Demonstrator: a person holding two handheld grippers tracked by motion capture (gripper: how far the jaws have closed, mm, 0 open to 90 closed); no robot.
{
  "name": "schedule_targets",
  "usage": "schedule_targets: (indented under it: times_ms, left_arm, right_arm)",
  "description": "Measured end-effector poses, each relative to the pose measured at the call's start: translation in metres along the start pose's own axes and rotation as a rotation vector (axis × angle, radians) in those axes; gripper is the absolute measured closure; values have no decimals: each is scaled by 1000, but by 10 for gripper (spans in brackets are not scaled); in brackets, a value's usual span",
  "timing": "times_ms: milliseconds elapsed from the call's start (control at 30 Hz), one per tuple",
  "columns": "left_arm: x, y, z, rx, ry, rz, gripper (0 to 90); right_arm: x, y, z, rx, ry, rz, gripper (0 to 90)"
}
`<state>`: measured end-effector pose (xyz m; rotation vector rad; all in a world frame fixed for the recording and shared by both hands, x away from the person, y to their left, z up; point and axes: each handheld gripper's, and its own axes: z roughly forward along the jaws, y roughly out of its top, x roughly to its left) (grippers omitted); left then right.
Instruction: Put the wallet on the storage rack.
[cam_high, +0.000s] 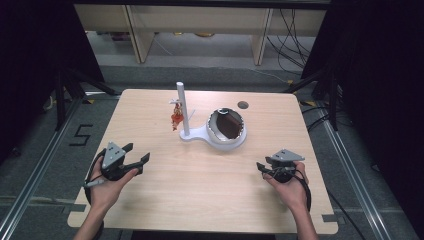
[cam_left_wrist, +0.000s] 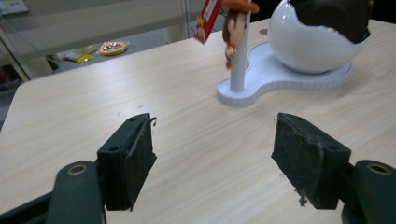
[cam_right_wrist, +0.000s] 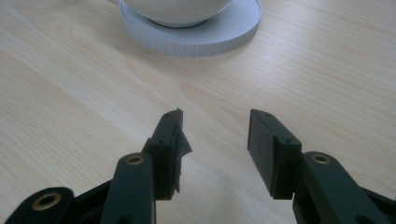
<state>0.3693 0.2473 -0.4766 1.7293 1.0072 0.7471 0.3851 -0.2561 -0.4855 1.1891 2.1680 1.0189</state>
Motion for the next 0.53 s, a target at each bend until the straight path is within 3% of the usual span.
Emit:
schedule_targets:
  times_ms: [167, 200, 233, 267, 367, 533]
  left_arm:
    - [5, -29, -2, 6, 9, -58, 272]
    - [7, -32, -2, -12, 6, -67, 272]
    - [6, -36, -3, -20, 14, -83, 271]
    - [6, -39, -3, -32, 18, -92, 270]
    - [4, -45, -2, -55, 27, -88, 266]
    - [4, -49, -2, -51, 36, -88, 266]
  right_arm:
    - [-1, -4, 2, -2, -2, 6, 560]
    - [-3, -5, 3, -8, -4, -15, 559]
    - [-2, -6, 4, -3, 7, 13, 559]
    - [-3, -6, 4, -8, -2, 9, 559]
    - [-3, -9, 5, -14, 0, 14, 557]
    - [-4, -13, 8, -16, 5, 30, 553]
